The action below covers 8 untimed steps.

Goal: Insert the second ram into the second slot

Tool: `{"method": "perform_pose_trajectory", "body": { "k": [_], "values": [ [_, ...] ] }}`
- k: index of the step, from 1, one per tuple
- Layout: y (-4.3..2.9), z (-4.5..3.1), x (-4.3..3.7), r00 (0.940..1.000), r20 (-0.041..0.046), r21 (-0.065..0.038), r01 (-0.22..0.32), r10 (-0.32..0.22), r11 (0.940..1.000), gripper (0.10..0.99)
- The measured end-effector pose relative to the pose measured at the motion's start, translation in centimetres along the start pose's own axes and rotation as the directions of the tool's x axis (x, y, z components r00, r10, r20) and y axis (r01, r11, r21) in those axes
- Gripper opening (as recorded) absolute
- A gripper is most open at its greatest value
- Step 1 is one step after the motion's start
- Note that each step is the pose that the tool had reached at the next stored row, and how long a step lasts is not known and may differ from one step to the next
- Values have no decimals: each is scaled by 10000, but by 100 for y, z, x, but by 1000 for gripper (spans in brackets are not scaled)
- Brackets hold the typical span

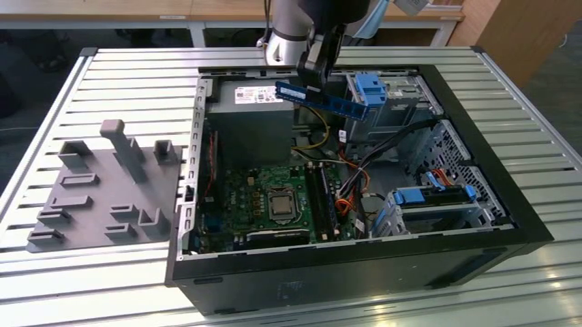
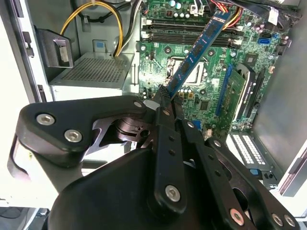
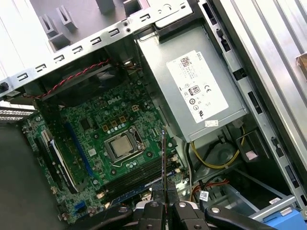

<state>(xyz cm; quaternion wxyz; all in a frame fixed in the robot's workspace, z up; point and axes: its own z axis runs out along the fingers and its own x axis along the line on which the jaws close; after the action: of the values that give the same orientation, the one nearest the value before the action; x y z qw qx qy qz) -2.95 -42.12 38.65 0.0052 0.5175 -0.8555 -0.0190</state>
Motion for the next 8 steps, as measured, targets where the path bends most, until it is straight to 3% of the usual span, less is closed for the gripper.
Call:
{"method": "perform_pose_trajectory", "body": {
  "k": [8],
  "values": [
    [0, 2, 0, 9996, 8, 4, -276, 276, 9996, 137]
  ]
}}
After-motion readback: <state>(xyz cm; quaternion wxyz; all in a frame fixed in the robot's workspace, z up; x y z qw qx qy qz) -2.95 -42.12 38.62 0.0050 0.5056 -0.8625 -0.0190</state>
